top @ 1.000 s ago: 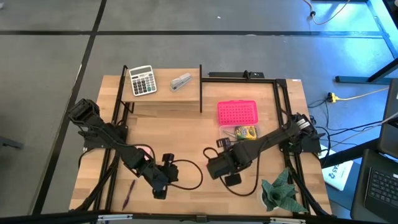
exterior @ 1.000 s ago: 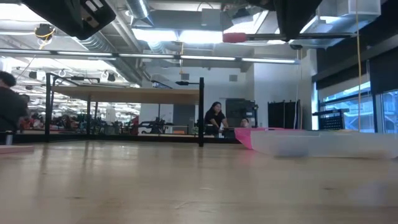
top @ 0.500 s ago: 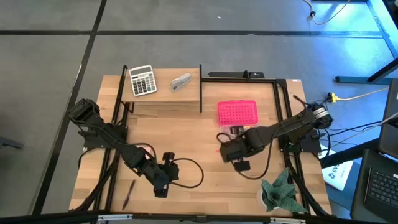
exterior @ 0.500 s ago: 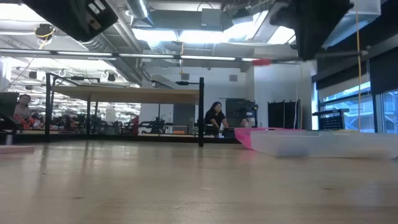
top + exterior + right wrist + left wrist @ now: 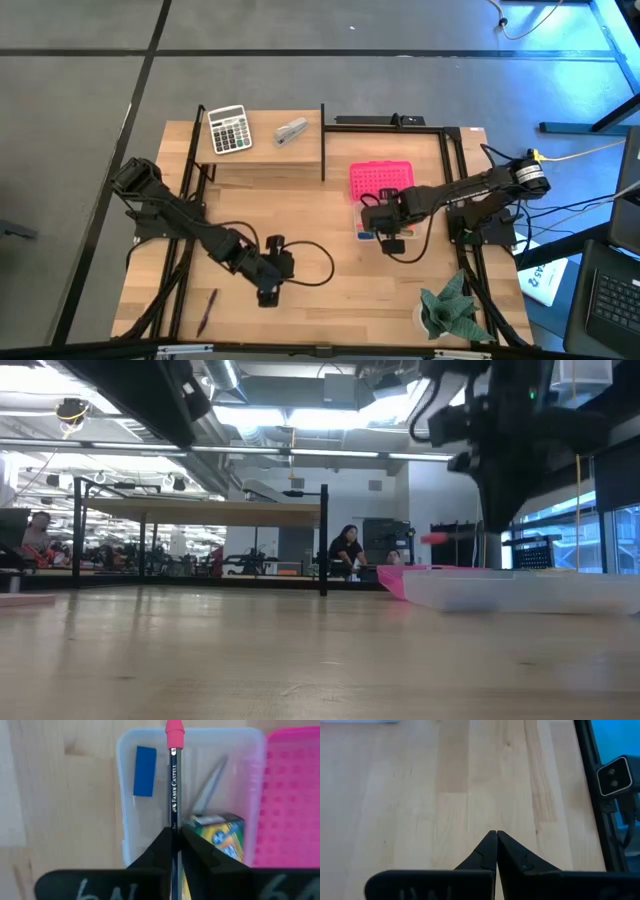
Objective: Pack school essentials
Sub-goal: Put the pink pencil into the pink supply box
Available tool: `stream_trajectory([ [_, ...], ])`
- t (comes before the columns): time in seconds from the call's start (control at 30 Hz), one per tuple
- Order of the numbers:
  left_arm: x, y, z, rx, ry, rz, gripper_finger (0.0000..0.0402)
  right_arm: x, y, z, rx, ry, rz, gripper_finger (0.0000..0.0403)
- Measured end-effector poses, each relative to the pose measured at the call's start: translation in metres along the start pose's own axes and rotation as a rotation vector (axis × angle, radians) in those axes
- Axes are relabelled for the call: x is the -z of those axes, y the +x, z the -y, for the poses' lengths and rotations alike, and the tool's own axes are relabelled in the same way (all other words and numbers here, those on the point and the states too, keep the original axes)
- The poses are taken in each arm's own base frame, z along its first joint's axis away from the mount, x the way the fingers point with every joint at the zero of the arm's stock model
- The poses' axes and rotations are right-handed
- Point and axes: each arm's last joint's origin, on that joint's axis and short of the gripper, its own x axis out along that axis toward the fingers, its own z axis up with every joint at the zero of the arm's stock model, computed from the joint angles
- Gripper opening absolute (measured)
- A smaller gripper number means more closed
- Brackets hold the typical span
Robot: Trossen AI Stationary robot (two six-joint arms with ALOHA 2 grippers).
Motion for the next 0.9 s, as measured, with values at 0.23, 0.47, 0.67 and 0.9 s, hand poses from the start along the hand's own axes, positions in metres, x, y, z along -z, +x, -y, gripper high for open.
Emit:
stream_trajectory([
  [0.23, -0.004, 0.002, -0.007, -0.016, -0.019, 0.003, 0.0, 0.008, 0.023, 0.007, -0.027, -0.009, 0.004, 0.0035],
  [0.47, -0.007, 0.004, -0.013, -0.03, -0.037, 0.005, 0.0, 0.014, 0.035, 0.011, -0.043, 0.007, 0.006, 0.0035],
  [0.67, -0.007, 0.004, -0.014, -0.031, -0.038, 0.006, 0.0, 0.014, 0.039, 0.013, -0.046, -0.011, 0.023, 0.0035],
  [0.9, -0.007, 0.004, -0.014, -0.031, -0.038, 0.006, 0.0, 0.014, 0.04, 0.014, -0.044, -0.031, 0.018, 0.0035],
])
